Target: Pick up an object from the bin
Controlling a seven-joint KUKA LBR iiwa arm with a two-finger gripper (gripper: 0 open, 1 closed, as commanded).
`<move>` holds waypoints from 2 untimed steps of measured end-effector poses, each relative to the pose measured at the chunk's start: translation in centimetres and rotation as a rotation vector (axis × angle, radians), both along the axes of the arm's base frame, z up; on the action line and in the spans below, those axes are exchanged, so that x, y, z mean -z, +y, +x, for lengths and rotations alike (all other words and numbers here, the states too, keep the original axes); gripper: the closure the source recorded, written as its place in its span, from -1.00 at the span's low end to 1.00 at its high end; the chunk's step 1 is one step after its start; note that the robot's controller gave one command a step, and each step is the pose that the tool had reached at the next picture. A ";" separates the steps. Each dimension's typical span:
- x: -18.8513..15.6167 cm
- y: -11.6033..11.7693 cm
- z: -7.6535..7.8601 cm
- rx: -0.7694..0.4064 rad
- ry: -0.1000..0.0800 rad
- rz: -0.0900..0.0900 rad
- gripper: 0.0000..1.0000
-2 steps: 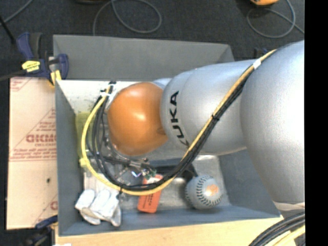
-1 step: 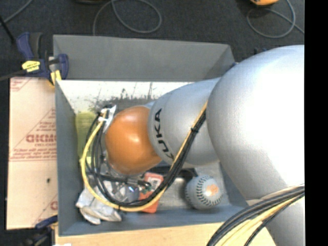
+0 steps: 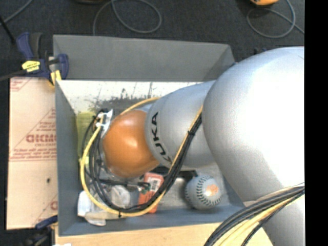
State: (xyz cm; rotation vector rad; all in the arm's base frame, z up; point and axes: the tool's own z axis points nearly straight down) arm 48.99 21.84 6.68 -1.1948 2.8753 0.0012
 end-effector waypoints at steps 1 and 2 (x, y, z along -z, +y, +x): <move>-0.3 0.0 -0.2 -0.014 0.002 -0.002 1.00; -0.5 0.0 -0.2 -0.019 0.000 -0.002 1.00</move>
Offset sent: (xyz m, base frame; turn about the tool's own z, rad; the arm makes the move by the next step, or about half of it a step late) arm 0.0000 0.0001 0.0074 0.0000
